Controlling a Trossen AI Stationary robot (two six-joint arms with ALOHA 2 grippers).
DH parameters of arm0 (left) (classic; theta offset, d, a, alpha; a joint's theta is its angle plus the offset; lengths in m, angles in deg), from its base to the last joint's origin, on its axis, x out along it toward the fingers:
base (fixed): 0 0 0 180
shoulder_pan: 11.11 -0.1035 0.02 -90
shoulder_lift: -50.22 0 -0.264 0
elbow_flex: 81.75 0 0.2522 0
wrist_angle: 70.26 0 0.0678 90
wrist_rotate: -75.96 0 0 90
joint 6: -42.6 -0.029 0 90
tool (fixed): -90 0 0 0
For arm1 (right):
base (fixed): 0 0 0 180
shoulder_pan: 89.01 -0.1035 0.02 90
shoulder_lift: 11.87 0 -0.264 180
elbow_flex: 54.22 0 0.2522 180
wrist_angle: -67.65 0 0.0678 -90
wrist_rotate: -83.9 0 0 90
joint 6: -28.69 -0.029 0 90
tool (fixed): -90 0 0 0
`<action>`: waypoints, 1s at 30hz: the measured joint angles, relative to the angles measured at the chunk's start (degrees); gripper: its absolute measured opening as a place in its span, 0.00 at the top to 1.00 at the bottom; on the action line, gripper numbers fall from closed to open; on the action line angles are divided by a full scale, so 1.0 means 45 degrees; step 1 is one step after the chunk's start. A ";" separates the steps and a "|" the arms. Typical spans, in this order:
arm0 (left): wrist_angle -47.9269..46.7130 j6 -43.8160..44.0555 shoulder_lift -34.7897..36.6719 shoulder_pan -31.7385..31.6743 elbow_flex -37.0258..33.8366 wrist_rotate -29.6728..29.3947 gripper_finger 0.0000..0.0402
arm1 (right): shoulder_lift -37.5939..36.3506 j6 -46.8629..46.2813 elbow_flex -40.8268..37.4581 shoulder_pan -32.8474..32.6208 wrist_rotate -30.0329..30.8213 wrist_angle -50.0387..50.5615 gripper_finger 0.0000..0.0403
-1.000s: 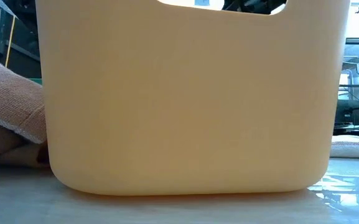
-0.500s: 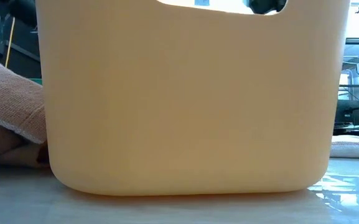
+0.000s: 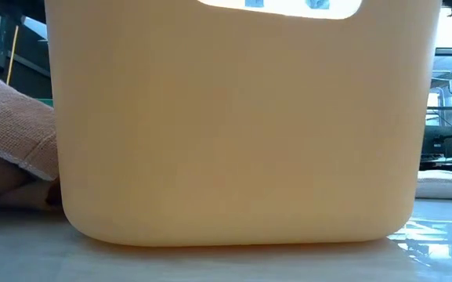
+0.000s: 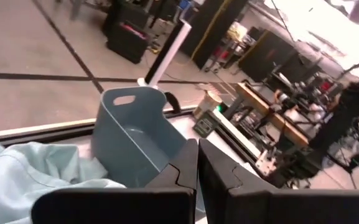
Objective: Sort spices by type
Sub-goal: Put the red seasoning can into the green bin
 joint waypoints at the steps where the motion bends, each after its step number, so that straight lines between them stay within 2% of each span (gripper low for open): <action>1: 0.0032 -0.0069 -0.0038 -0.0004 -0.0001 0.0119 1.00 | 0.0000 -0.0165 -0.0149 -0.0309 -0.0048 -0.0374 0.38; 4: 0.0457 -0.0082 -0.0137 -0.0013 -0.0005 0.0477 1.00 | 0.0004 -0.0379 -0.0595 -0.1073 -0.0169 -0.0810 0.53; 8: 0.0981 0.0008 -0.0200 -0.0008 -0.0005 0.0763 1.00 | 0.0005 -0.0208 -0.1265 -0.1647 -0.0128 -0.1018 0.86; 10: 0.1406 0.0017 -0.0194 -0.0013 -0.0005 0.0763 1.00 | 0.0013 0.0216 -0.1613 -0.1840 0.0019 -0.1382 0.96; 20: 0.4986 0.0389 -0.0190 0.0240 -0.0010 0.0763 1.00 | 0.0013 0.2380 -0.2606 -0.2731 0.0448 -0.2148 0.99; 25: 0.5296 0.1135 -0.0253 0.0696 -0.0010 0.0758 1.00 | 0.0414 0.3402 -0.2607 -0.3313 0.0641 -0.2388 1.00; 30: 0.5570 0.1488 -0.0454 0.1161 -0.0011 0.0714 1.00 | 0.1653 0.4316 -0.2602 -0.3448 0.0628 -0.4145 1.00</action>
